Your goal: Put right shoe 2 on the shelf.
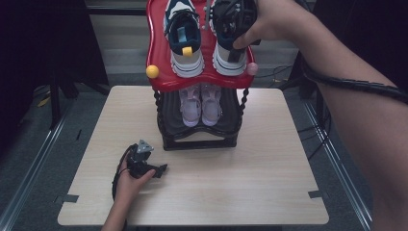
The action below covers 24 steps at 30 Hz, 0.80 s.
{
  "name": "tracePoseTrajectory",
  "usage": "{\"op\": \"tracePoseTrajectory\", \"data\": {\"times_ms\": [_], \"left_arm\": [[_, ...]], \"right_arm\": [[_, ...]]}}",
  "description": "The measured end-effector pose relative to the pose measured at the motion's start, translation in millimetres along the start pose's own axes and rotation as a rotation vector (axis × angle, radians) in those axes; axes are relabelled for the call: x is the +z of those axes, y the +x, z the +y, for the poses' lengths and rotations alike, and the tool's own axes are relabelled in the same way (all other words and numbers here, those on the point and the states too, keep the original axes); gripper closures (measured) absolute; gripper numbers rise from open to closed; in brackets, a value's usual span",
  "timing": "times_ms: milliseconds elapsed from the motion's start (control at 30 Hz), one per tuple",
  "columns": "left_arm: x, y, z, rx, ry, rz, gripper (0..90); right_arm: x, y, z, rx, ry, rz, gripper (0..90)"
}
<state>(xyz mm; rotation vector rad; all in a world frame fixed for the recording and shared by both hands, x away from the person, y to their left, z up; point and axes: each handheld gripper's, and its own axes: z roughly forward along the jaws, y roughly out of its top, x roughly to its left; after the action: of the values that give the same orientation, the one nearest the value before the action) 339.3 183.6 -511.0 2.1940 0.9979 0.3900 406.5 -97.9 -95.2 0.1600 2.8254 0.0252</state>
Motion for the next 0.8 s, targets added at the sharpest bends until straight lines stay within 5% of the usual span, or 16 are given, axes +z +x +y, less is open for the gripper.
{"op": "tracePoseTrajectory", "data": {"times_ms": [300, 800], "left_arm": [[0.0, 0.0, 0.0, 0.0, 0.0, 0.0, 0.0], [0.4, 0.1, 0.0, 0.0, -0.005, 0.002, 0.0]], "right_arm": [[12.4, -11.1, 10.3, -0.01, -0.017, 0.003, 72.1], [20.7, -7.6, 10.8, -0.021, -0.039, -0.001, 70.3]]}}
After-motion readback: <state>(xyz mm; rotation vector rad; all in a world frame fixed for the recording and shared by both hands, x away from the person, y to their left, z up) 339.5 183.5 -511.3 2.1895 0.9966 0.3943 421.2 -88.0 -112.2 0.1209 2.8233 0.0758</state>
